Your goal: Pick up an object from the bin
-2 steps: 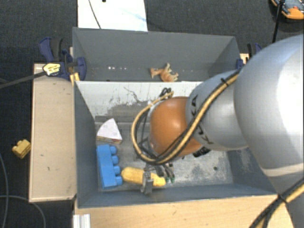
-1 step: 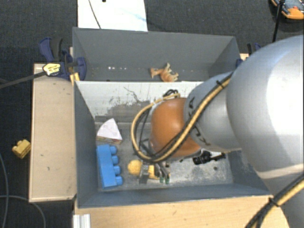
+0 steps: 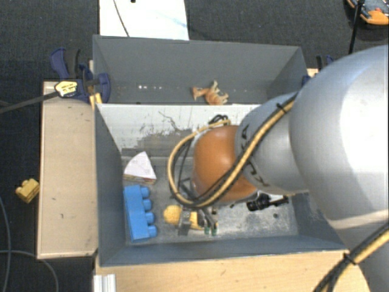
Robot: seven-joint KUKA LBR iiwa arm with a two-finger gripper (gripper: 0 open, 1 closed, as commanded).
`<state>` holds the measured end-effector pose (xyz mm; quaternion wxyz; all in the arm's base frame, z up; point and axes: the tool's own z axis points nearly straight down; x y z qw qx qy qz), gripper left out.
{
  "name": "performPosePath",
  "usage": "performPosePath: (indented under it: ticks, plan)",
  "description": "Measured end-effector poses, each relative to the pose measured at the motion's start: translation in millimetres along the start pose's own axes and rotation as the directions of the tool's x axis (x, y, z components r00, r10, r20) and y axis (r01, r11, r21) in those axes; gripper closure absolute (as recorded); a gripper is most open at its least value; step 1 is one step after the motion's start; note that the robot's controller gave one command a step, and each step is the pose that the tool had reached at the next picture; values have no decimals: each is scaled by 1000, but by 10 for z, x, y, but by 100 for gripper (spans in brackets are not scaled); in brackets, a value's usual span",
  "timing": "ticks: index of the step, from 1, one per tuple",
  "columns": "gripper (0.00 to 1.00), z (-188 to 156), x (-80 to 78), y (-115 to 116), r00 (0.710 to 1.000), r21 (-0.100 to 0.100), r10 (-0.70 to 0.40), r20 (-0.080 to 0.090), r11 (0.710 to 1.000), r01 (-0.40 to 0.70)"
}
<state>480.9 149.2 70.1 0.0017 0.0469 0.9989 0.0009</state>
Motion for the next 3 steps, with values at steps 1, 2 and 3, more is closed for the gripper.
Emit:
performPosePath:
  ticks: [1, 2, 3]
  plan:
    - [100, -1070, -73, 12, 1000, 1, -2, -2, 1000, 2]
    - [100, -1070, -73, 12, 1000, 1, 0, -2, 1000, 0]
    - [100, -1411, -273, -147, 1000, 1, 9, -4, 1000, -9]
